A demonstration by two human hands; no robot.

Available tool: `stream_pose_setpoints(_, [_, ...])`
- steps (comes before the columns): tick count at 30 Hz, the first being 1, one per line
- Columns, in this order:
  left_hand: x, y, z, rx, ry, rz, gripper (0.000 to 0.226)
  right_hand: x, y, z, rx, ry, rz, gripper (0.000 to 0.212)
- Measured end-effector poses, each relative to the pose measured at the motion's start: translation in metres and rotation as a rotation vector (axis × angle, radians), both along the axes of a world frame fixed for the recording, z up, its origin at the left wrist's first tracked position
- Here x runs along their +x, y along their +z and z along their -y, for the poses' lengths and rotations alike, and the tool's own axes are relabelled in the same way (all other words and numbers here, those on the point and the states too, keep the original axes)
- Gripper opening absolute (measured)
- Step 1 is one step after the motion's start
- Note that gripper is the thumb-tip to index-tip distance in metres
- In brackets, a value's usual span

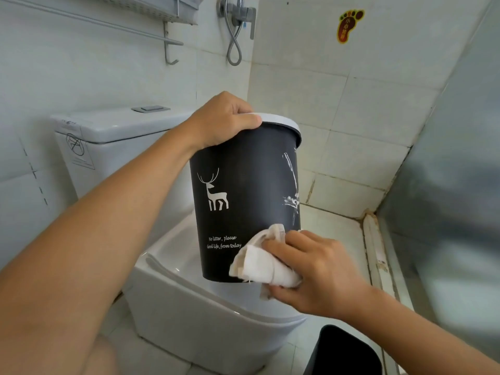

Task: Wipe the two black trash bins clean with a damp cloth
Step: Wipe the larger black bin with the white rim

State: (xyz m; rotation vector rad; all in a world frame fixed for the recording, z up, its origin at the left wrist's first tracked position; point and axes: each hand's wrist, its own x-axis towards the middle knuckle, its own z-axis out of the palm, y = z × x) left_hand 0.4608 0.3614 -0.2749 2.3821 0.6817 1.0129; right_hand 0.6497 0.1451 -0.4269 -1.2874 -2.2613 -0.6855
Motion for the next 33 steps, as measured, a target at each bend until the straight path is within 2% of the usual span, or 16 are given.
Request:
stream_pose_setpoints(3, [0.004,0.001,0.002,0.01,0.013,-0.01,0.046,0.005,0.001,-0.005,0.011,-0.015,0.03,0.051])
stream_pose_setpoints(6, [0.009,0.003,0.009,0.04,0.002,-0.036,0.046,0.003,0.028,-0.023,0.085,-0.059,-0.037,0.047])
stream_pose_setpoints(10, [0.013,0.004,0.013,0.07,0.001,-0.05,0.047,-0.001,0.079,-0.061,0.217,-0.18,-0.253,0.041])
stream_pose_setpoints(14, [0.007,0.003,0.009,0.083,-0.042,-0.029,0.052,0.004,0.105,-0.087,0.188,-0.205,-0.486,0.034])
stream_pose_setpoints(17, [0.005,0.001,0.006,0.083,-0.101,-0.011,0.056,-0.004,0.099,-0.075,0.18,-0.162,-0.45,0.021])
stream_pose_setpoints(19, [0.005,0.0,0.003,0.077,-0.069,-0.02,0.052,-0.01,0.084,-0.057,0.155,-0.121,-0.353,0.021])
stream_pose_setpoints(23, [0.0,-0.003,-0.005,0.032,-0.008,0.005,0.046,-0.015,0.044,-0.024,0.014,-0.008,-0.153,0.039])
stream_pose_setpoints(26, [-0.003,-0.004,-0.007,0.044,0.017,0.0,0.045,-0.012,0.038,-0.026,0.012,-0.032,-0.135,0.041])
stream_pose_setpoints(31, [-0.008,-0.004,-0.003,0.049,-0.052,0.002,0.044,0.001,0.08,-0.064,0.122,-0.148,-0.439,0.035])
stream_pose_setpoints(33, [-0.008,-0.003,0.0,0.052,-0.104,0.0,0.043,0.004,0.101,-0.078,0.132,-0.202,-0.542,0.023])
